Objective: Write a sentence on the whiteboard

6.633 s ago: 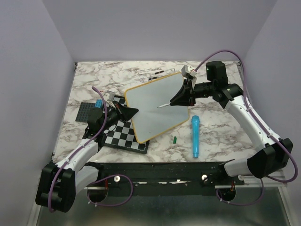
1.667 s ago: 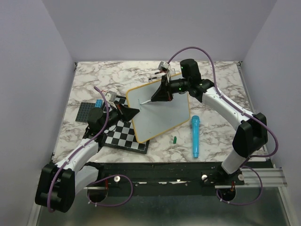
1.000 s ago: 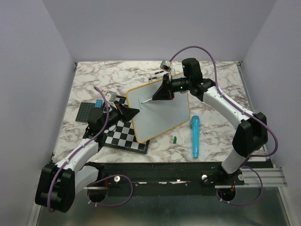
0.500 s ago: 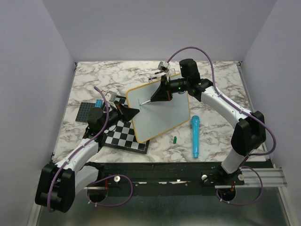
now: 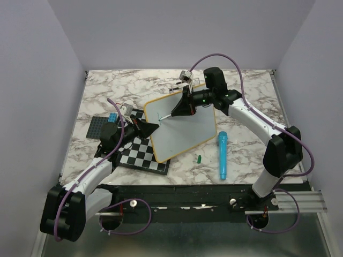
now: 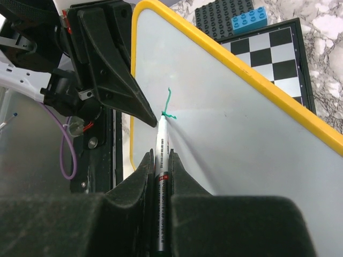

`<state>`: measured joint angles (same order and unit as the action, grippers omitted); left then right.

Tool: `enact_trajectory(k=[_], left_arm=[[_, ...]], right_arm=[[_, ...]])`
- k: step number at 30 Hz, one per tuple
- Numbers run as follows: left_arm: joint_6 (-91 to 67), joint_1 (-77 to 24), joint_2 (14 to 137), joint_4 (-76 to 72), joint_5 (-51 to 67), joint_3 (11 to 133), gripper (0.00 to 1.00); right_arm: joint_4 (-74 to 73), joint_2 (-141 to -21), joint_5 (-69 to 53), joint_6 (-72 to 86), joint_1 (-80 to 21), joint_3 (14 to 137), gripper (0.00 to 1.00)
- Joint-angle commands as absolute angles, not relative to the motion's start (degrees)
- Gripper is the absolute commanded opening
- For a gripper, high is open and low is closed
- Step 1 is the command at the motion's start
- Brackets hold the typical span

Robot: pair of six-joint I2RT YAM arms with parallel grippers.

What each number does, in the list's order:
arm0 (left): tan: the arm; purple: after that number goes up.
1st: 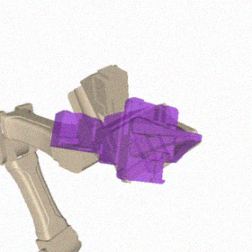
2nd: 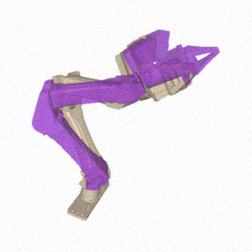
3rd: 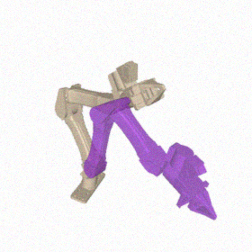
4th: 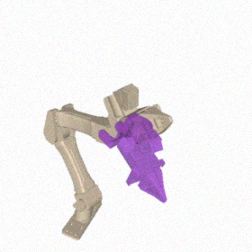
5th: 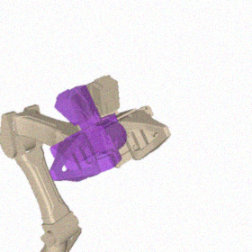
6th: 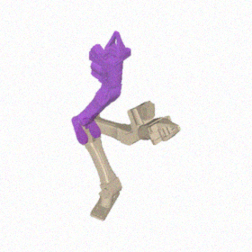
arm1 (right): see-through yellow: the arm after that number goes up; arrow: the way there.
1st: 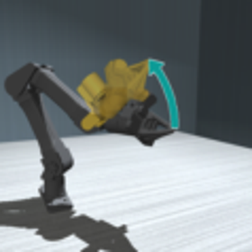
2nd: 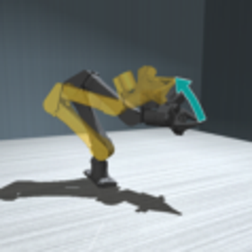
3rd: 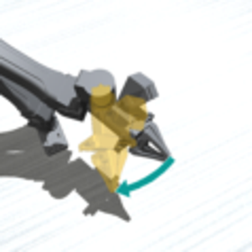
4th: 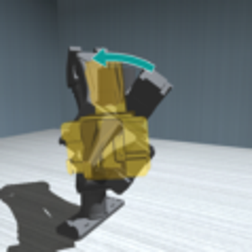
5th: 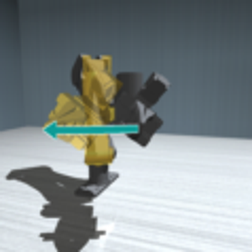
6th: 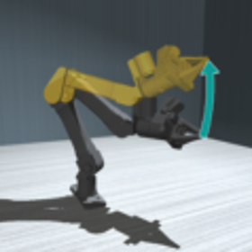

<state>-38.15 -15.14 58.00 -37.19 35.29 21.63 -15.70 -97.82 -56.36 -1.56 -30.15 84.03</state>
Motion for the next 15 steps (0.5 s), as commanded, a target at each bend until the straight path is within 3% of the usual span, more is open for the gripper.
enact_trajectory(k=[1, 15], left_arm=[[-36.1, -15.6, 57.3, -40.3, 38.3, 22.7, 0.00], [-36.3, -15.6, 57.0, -40.3, 38.5, 22.8, 0.00]], right_arm=[[-16.9, -96.6, -53.4, -3.7, -28.7, 82.2, 0.01], [-17.9, -93.3, -58.8, -5.7, -27.8, 81.4, 0.01]])
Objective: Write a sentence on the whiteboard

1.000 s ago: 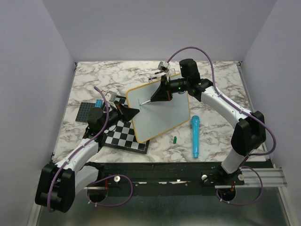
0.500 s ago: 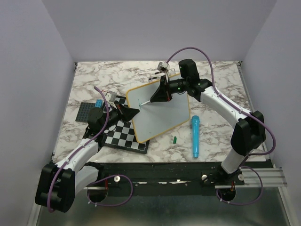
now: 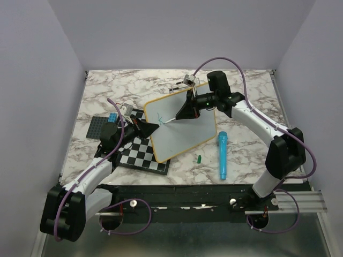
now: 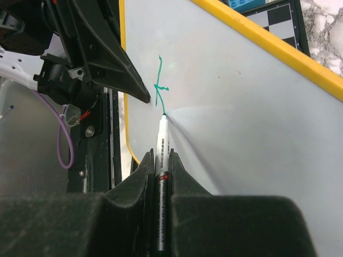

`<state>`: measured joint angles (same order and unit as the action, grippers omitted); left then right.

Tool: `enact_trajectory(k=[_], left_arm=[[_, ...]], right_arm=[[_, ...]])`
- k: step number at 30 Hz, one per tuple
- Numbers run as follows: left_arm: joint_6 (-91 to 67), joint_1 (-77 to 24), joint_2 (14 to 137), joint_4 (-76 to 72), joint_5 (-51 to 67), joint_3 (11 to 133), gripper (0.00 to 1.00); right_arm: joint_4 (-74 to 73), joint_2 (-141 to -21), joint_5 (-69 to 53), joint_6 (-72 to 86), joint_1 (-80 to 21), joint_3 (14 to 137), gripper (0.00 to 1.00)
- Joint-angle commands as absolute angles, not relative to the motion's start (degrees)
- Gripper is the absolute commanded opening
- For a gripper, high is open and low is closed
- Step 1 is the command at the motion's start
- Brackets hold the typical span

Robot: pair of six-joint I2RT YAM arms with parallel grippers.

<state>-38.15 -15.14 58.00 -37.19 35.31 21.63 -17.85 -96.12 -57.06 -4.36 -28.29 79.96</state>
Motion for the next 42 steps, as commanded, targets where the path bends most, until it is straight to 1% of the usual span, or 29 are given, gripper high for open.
enact_trajectory(k=[1, 10, 20, 36, 42], left_arm=[[-36.3, -15.6, 57.0, -40.3, 38.6, 22.8, 0.00], [-36.3, -15.6, 57.0, -40.3, 38.7, 22.8, 0.00], [-36.3, -15.6, 57.2, -40.3, 38.6, 22.8, 0.00], [-36.2, -15.6, 57.2, -40.4, 38.6, 22.8, 0.00], [-36.3, -15.6, 57.2, -40.5, 38.6, 22.8, 0.00]], right_arm=[[-17.7, -93.0, -59.0, -5.5, -27.8, 82.2, 0.01], [-15.6, -93.3, -59.4, -3.7, -25.8, 82.6, 0.01], [-15.2, -91.7, -64.9, -6.1, -25.1, 80.6, 0.01], [-15.1, -93.2, -65.9, -6.2, -23.6, 82.1, 0.01], [-12.7, -94.6, -65.3, -4.0, -23.9, 82.2, 0.01]])
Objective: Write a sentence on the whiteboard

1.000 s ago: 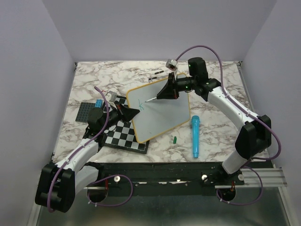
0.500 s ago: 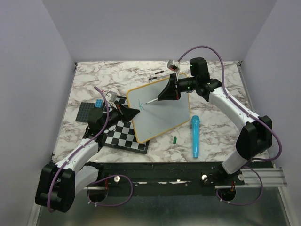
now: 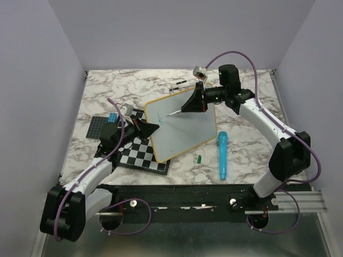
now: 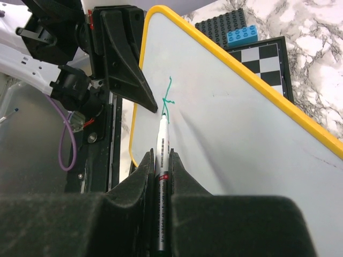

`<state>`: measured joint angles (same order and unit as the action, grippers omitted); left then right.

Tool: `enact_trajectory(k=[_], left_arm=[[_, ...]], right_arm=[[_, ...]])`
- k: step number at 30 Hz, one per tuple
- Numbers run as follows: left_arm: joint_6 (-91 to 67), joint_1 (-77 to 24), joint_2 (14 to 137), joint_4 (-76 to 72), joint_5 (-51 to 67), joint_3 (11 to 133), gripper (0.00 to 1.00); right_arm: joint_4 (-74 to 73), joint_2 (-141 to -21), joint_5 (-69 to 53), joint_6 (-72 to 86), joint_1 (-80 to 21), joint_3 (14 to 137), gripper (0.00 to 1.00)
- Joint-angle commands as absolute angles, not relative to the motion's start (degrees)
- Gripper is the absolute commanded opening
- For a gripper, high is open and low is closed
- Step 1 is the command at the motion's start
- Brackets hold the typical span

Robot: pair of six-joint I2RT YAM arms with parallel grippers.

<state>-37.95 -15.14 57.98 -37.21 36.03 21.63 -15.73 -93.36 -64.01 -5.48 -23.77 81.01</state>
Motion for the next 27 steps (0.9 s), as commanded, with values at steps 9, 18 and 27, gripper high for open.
enact_trajectory(k=[9, 18, 27], left_arm=[[-36.3, -15.6, 57.7, -40.7, 38.6, 22.8, 0.00], [-36.2, -15.6, 57.8, -40.7, 38.7, 22.9, 0.00], [-36.1, -15.6, 57.5, -40.3, 38.7, 22.9, 0.00]], right_arm=[[-9.6, -95.8, -62.8, -1.1, -24.7, 83.1, 0.01], [-8.1, -97.7, -59.9, 1.8, -25.9, 83.7, 0.01], [-10.1, -98.4, -57.3, 1.2, -25.9, 83.5, 0.01]])
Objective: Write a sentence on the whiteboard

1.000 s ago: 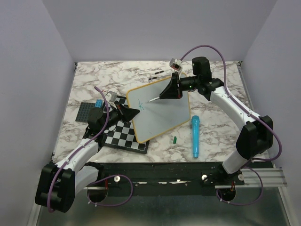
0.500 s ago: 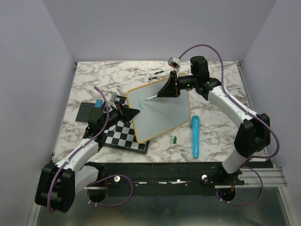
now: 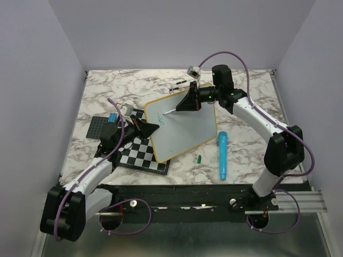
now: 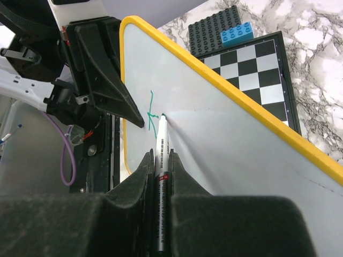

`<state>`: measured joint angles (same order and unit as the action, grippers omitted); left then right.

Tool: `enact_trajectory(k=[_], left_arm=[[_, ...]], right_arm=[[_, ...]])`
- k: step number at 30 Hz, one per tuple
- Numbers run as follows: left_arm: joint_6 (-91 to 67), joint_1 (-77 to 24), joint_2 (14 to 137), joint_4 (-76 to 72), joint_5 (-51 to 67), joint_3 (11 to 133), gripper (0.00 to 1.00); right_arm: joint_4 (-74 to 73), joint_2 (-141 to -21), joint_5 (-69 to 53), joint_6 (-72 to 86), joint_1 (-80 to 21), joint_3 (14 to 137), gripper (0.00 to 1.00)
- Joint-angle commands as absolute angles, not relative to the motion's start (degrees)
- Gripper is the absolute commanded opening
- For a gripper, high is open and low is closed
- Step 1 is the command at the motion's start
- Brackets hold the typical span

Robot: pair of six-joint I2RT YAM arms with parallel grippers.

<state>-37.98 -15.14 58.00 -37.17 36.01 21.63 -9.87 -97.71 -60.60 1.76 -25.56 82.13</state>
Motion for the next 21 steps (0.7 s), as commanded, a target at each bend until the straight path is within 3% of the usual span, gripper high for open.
enact_trajectory(k=[1, 21], left_arm=[[-36.2, -15.6, 57.5, -40.3, 38.7, 22.9, 0.00], [-36.1, -15.6, 57.5, -40.4, 38.7, 22.9, 0.00]], right_arm=[[-10.3, -98.2, -57.7, 1.1, -25.9, 83.4, 0.01], [-11.3, -96.7, -62.0, -1.4, -27.2, 79.8, 0.01]])
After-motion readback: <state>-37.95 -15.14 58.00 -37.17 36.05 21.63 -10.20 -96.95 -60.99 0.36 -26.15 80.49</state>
